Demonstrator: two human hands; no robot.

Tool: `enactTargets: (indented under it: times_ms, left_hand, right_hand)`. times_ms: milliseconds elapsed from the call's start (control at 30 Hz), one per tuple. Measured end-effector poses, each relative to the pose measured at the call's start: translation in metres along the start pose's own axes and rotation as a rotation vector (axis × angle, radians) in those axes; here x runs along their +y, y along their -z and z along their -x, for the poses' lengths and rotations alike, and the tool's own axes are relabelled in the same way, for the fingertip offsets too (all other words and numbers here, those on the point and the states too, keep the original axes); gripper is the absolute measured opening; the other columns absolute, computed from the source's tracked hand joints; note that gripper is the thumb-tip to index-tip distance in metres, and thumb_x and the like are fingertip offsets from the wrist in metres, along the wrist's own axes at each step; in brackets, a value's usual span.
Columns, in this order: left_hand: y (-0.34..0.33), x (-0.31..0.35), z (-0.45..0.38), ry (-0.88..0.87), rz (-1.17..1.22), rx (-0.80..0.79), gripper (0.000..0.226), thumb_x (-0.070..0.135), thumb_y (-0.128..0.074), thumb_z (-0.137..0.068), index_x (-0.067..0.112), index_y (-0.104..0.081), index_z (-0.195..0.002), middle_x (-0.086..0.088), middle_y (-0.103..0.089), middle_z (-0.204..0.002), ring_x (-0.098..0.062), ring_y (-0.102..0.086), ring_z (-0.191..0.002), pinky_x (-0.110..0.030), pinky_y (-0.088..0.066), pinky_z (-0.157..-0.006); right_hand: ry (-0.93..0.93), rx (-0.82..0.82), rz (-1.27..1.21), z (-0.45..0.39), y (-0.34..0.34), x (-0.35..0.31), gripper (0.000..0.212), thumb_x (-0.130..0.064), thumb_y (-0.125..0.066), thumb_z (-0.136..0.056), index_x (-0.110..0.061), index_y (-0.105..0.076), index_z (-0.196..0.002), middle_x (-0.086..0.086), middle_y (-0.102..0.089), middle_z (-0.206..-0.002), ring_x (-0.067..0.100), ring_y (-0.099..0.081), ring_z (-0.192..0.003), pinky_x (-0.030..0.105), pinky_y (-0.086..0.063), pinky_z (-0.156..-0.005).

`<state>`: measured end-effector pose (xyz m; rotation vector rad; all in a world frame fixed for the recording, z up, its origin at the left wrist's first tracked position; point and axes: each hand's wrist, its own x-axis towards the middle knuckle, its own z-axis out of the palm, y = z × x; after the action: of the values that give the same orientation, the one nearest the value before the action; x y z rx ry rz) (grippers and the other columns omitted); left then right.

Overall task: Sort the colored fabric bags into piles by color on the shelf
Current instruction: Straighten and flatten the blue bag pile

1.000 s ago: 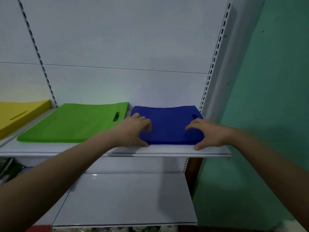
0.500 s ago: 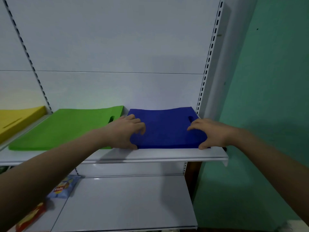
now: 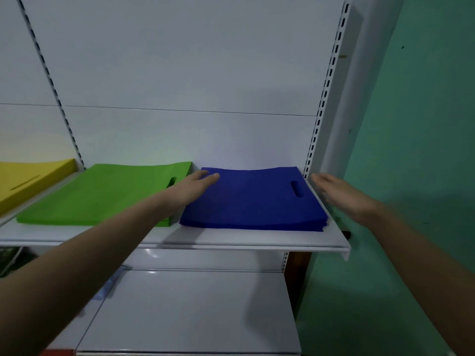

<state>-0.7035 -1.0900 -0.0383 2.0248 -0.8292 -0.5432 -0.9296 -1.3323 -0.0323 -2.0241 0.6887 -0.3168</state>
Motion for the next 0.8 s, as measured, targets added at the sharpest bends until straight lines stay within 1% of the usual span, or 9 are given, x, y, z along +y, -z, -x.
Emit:
enactTargets:
  times_ms: [67,167,233,367,467,567,667,733,800]
  left_hand:
    - [-0.001,0.003,-0.013,0.103,0.115,0.023,0.057,0.05,-0.042,-0.101,0.015,-0.042,-0.146,-0.001,-0.044,-0.149,-0.022,-0.045,-0.134,-0.036,-0.032,-0.113]
    - [-0.002,0.001,-0.025,0.209,0.265,0.019,0.046,0.046,-0.044,-0.102,0.009,-0.06,-0.124,-0.003,-0.065,-0.125,-0.021,-0.063,-0.108,-0.034,-0.046,-0.097]
    - [-0.002,-0.004,-0.026,0.241,0.321,0.035,0.042,0.045,-0.046,-0.101,0.01,-0.062,-0.117,-0.001,-0.066,-0.117,-0.019,-0.063,-0.102,-0.031,-0.046,-0.089]
    - [-0.001,-0.005,-0.019,0.274,0.461,0.017,0.035,0.042,-0.047,-0.101,0.014,-0.066,-0.104,-0.002,-0.071,-0.108,-0.014,-0.067,-0.092,-0.027,-0.049,-0.07]
    - [-0.002,0.006,-0.014,0.276,0.484,0.007,0.035,0.045,-0.048,-0.099,0.016,-0.067,-0.101,0.0,-0.071,-0.098,-0.014,-0.066,-0.087,-0.028,-0.049,-0.065]
    - [-0.003,0.017,-0.01,0.318,0.396,0.014,0.036,0.045,-0.048,-0.1,0.013,-0.062,-0.094,0.002,-0.065,-0.097,-0.012,-0.06,-0.08,-0.028,-0.046,-0.073]
    - [-0.004,0.018,-0.011,0.339,0.367,0.019,0.036,0.043,-0.047,-0.101,0.011,-0.057,-0.114,-0.001,-0.056,-0.113,-0.012,-0.054,-0.082,-0.03,-0.039,-0.084]
    - [-0.006,0.017,-0.01,0.338,0.386,0.019,0.046,0.041,-0.047,-0.102,0.007,-0.051,-0.132,-0.001,-0.054,-0.122,-0.013,-0.053,-0.09,-0.029,-0.037,-0.087]
    - [-0.007,0.015,-0.008,0.335,0.41,0.012,0.046,0.039,-0.048,-0.102,0.006,-0.051,-0.134,-0.003,-0.057,-0.128,-0.013,-0.055,-0.084,-0.029,-0.038,-0.087]
  right_hand:
    - [-0.069,-0.024,-0.248,-0.001,-0.009,0.001,0.079,-0.069,-0.045,-0.081,-0.022,-0.039,-0.145,-0.004,-0.043,-0.144,0.018,-0.045,-0.13,0.038,-0.033,-0.112]
    - [-0.121,-0.049,-0.419,-0.001,-0.02,0.0,0.028,-0.051,-0.043,-0.096,-0.026,-0.056,-0.1,0.0,-0.059,-0.106,0.015,-0.056,-0.096,0.034,-0.042,-0.094]
    - [-0.119,-0.039,-0.483,0.0,-0.021,0.0,0.027,-0.046,-0.043,-0.098,-0.024,-0.053,-0.086,0.002,-0.059,-0.096,0.015,-0.057,-0.089,0.032,-0.045,-0.083]
    - [-0.162,-0.064,-0.575,0.007,-0.024,-0.002,0.029,-0.045,-0.046,-0.099,-0.02,-0.062,-0.096,0.004,-0.069,-0.095,0.018,-0.066,-0.087,0.032,-0.052,-0.068]
    - [-0.168,-0.103,-0.592,0.001,-0.027,0.003,0.039,-0.046,-0.052,-0.098,-0.019,-0.065,-0.123,0.007,-0.071,-0.116,0.023,-0.069,-0.102,0.039,-0.058,-0.085]
    - [-0.158,-0.1,-0.588,0.005,-0.025,-0.005,0.038,-0.047,-0.049,-0.097,-0.018,-0.067,-0.114,0.009,-0.07,-0.109,0.024,-0.066,-0.099,0.042,-0.054,-0.088]
    - [-0.152,-0.04,-0.597,0.006,-0.022,-0.004,0.028,-0.048,-0.046,-0.097,-0.023,-0.058,-0.094,0.006,-0.065,-0.103,0.02,-0.062,-0.095,0.035,-0.049,-0.072]
    - [-0.141,-0.072,-0.59,0.004,-0.022,-0.001,0.031,-0.048,-0.047,-0.097,-0.021,-0.061,-0.102,0.005,-0.068,-0.102,0.019,-0.065,-0.093,0.033,-0.051,-0.07]
    - [-0.151,-0.116,-0.595,0.001,-0.024,0.002,0.035,-0.045,-0.046,-0.099,-0.019,-0.065,-0.114,0.002,-0.073,-0.095,0.017,-0.07,-0.085,0.031,-0.055,-0.067]
